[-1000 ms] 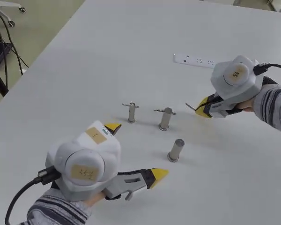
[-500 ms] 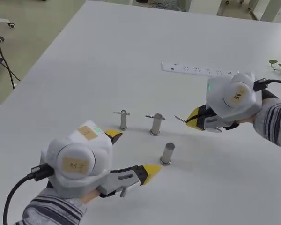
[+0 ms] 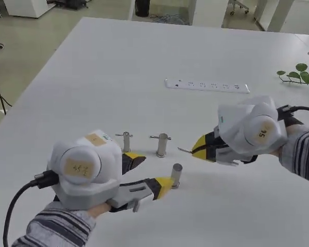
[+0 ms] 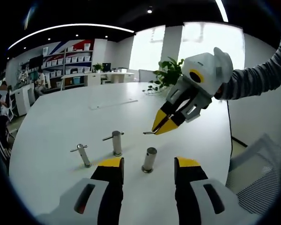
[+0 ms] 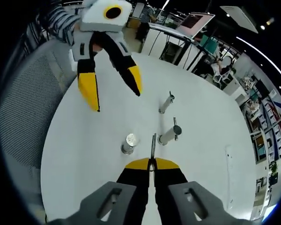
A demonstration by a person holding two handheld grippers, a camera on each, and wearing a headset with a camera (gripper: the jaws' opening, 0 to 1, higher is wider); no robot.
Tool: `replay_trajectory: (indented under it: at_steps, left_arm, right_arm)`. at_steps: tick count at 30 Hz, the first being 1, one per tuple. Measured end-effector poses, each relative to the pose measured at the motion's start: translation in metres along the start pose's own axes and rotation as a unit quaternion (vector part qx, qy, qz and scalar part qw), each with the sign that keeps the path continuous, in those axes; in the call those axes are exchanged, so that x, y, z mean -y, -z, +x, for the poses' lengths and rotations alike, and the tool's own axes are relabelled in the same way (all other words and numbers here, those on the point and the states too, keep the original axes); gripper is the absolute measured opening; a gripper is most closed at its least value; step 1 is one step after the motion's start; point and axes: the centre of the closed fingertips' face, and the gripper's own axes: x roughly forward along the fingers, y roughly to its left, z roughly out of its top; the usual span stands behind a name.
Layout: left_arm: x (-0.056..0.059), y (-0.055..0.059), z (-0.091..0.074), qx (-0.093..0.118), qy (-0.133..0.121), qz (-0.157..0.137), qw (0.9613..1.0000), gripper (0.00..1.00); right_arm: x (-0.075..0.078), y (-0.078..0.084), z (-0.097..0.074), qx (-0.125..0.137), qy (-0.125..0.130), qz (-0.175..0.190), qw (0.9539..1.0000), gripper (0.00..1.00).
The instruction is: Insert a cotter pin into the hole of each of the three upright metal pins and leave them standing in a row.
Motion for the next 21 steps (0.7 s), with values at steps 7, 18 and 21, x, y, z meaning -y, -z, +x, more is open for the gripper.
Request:
replay_trajectory:
  at_steps: [7, 18, 21]
  left_arm:
    - [0.002, -0.004, 0.000, 0.007, 0.013, -0.057, 0.9982, 0.32]
    - [0.010, -0.009, -0.001, 0.018, 0.030, -0.099, 0.9945, 0.18]
    - [0.013, -0.008, -0.001, 0.017, 0.034, -0.102, 0.9940, 0.14]
  right_arm:
    - [-0.015, -0.018, -0.003, 0.018, -0.003, -0.024, 0.9995, 0.00]
    - [-0.037, -0.045, -0.004, 0.049, -0.010, -0.047, 0.9976, 0.00]
    - [-0.038, -0.048, -0.004, 0.053, -0.008, -0.048, 0.9974, 0.00]
